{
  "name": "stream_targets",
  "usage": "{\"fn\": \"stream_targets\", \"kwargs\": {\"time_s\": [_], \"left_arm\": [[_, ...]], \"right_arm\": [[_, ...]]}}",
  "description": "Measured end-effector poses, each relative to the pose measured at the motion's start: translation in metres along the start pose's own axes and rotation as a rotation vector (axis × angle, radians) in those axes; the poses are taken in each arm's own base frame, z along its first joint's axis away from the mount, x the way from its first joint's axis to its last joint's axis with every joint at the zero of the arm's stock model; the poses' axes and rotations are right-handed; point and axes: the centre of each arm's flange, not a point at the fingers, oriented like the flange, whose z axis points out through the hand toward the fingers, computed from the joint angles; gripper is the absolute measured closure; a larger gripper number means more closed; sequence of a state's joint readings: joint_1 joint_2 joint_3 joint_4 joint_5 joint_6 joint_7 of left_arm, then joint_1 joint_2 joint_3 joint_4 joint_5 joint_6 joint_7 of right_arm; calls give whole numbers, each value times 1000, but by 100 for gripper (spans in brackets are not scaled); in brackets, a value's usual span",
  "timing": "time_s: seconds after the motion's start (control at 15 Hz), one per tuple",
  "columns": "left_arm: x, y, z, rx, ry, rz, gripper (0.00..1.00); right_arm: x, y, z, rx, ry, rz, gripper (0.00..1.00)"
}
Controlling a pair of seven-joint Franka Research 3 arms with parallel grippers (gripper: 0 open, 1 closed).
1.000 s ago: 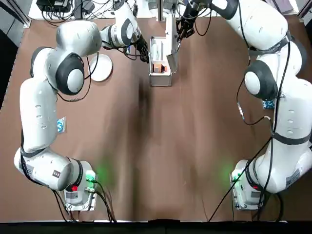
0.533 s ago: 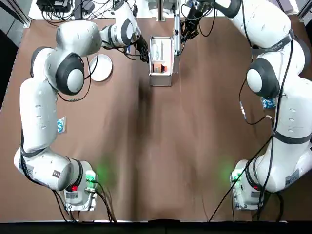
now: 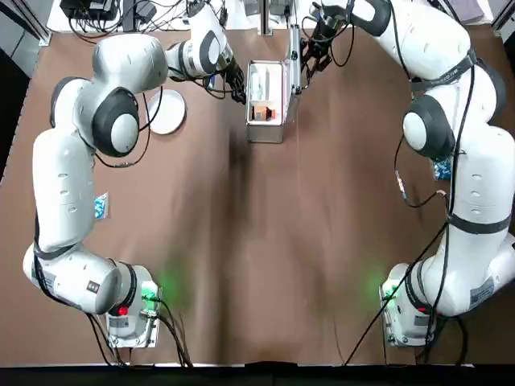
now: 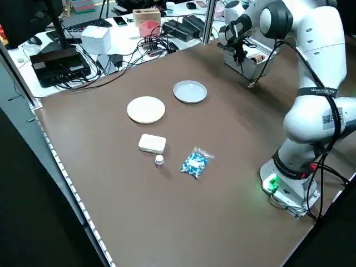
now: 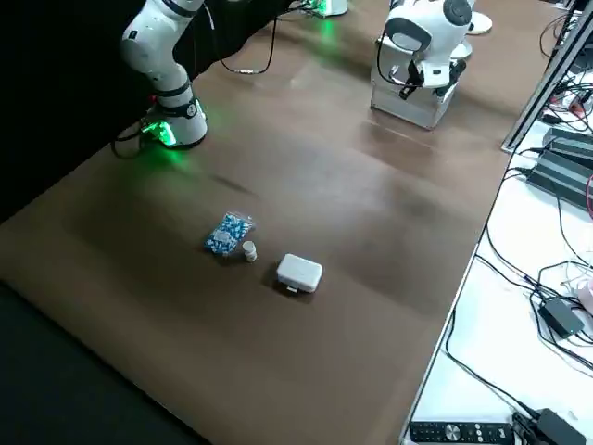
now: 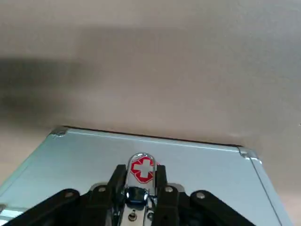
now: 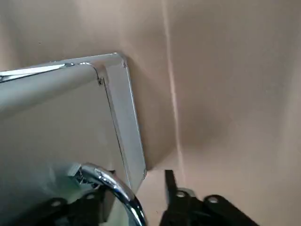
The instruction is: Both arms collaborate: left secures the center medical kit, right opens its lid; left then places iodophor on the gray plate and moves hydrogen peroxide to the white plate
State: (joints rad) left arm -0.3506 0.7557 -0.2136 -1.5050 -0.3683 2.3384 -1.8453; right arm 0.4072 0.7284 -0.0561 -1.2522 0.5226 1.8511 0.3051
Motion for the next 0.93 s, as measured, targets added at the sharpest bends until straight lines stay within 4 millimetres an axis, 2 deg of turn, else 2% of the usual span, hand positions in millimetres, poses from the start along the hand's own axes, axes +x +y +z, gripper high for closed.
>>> {"fn": "stream_targets", "kwargs": {"time_s": [0.07,0.13,0.2,0.33,0.47,0.6,0.67,0.8,0.93], "left_arm": [[0,0,0,1,0,0,68],[0,0,-1,3,0,-1,68],[-1,1,-3,6,0,0,62],[-3,1,-10,26,2,2,44],[-3,0,-17,43,5,3,26],[-4,-1,-23,52,8,4,9],[-4,-1,-31,61,15,5,0],[-4,1,-49,58,22,5,0],[-3,4,-72,40,27,3,0]], "right_arm": [[0,1,-1,0,-1,1,48],[1,3,-2,-1,-7,3,48],[1,6,-4,-3,-16,7,44],[2,14,-8,-5,-38,18,41],[2,21,-11,22,-86,33,31],[0,28,-14,85,-153,46,26],[0,39,-20,119,-203,53,24],[1,50,-28,130,-236,59,24],[2,59,-45,137,-255,57,23]]}}
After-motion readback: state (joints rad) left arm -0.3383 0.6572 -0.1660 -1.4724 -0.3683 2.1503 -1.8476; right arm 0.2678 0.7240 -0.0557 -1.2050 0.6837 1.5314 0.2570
